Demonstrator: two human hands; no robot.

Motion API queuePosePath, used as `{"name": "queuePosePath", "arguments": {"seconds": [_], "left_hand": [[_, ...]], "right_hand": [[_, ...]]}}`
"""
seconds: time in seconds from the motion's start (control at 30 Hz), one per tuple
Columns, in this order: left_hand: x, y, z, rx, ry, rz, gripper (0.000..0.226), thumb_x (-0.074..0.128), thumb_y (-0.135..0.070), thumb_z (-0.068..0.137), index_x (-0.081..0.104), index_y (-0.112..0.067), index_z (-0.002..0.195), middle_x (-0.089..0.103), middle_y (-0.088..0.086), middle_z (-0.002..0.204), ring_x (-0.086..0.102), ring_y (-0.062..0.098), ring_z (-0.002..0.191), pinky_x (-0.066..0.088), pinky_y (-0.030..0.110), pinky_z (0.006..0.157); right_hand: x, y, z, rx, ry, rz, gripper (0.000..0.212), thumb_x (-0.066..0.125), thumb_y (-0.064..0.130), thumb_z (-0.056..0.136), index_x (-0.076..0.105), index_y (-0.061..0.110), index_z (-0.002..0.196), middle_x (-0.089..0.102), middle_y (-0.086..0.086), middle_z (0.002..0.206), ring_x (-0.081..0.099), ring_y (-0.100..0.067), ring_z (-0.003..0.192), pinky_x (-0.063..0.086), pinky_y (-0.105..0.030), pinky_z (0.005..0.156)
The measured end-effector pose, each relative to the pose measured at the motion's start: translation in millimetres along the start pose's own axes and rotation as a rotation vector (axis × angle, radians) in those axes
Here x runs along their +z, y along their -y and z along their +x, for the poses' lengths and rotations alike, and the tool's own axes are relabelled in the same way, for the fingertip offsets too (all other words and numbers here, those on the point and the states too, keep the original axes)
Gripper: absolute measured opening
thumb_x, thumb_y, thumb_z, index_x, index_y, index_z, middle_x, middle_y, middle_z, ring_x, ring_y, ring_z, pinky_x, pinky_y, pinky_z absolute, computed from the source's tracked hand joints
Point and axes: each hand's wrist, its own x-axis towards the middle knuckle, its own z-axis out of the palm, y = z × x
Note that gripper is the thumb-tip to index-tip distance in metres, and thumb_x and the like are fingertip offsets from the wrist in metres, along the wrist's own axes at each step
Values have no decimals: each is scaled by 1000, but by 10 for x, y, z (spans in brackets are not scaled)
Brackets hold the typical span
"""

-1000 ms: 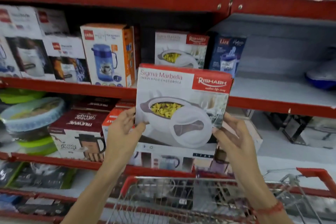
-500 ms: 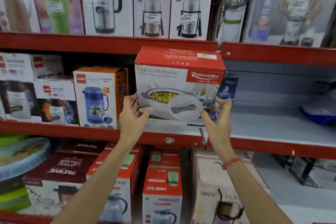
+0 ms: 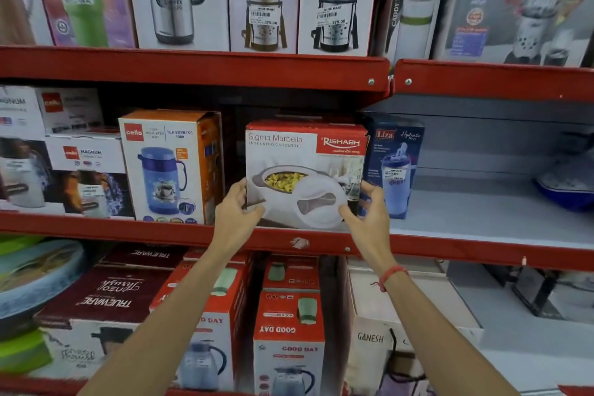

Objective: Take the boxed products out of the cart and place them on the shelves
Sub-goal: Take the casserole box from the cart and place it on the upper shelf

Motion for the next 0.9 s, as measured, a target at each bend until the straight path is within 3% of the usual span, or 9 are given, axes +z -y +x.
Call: {"name": "queuePosePath", "arguments": {"seconds": [0.1,0.2,0.23,0.33,0.4,0.47,0.57,0.73,0.9], "left_hand": [[-8,14,3,-12,26,48,72,62,-4,85,26,-10,147,38,10,151,38,20,137,33,24,105],[31,-12,-113,-1,-26,145,70,60,-10,86,26,-14,148,45,7,145,55,15,116,38,26,98],[55,-23,-189,16,-59,157,67,59,-11,87,29,-14,146,48,7,142,58,13,109,41,28,97],[148,-58,-468,116,-102,163,52,58,-8,86,45,-13,136,47,6,140,50,20,123,43,37,105],[232,-54,-698,165,-58,150,41,57,-4,86,55,-14,125,53,4,133,51,15,121,45,40,105],[342,-2,-960,168,-3,135,35,56,-3,85,62,-17,116,59,-2,126,56,9,111,48,32,99],[579,239,-1412,84,101,131,32,55,0,83,67,-15,109,66,0,114,62,22,97,52,33,90],[1051,920,-2394,-211,346,151,30,53,5,84,67,-10,105,68,4,110,61,17,105,51,26,89],[1472,1460,-3458,-633,533,193,27,54,4,86,68,-4,108,69,10,110,63,24,94,50,27,86]], "right_hand": [[-30,-22,6,17,28,-17,59,70,12,82,44,20,134,55,0,134,55,-19,123,49,-44,104],[-96,-39,-87,37,45,-47,62,69,15,83,43,21,139,52,-2,140,52,-19,127,47,-37,105],[-126,-48,-154,33,32,-50,60,69,16,83,44,22,138,51,-2,141,52,-17,126,47,-31,102],[-243,-48,-441,-13,1,-10,48,66,14,84,51,31,127,53,1,135,54,-9,117,45,-3,83],[-341,-55,-706,-47,10,18,43,65,11,86,54,40,115,56,2,128,57,-5,109,45,2,78],[-449,-134,-1002,-38,29,44,43,64,8,86,56,44,108,58,1,123,60,-2,107,50,-4,80],[-606,-413,-1480,77,54,40,31,61,5,87,62,29,107,64,-5,118,64,-8,102,51,-7,74],[-953,-1155,-2438,420,128,-151,21,60,6,91,65,7,112,69,-7,102,65,-18,94,49,-6,76],[-1361,-1693,-3302,816,266,-397,15,60,13,93,68,8,105,69,-8,92,64,-25,85,53,-35,79]]}}
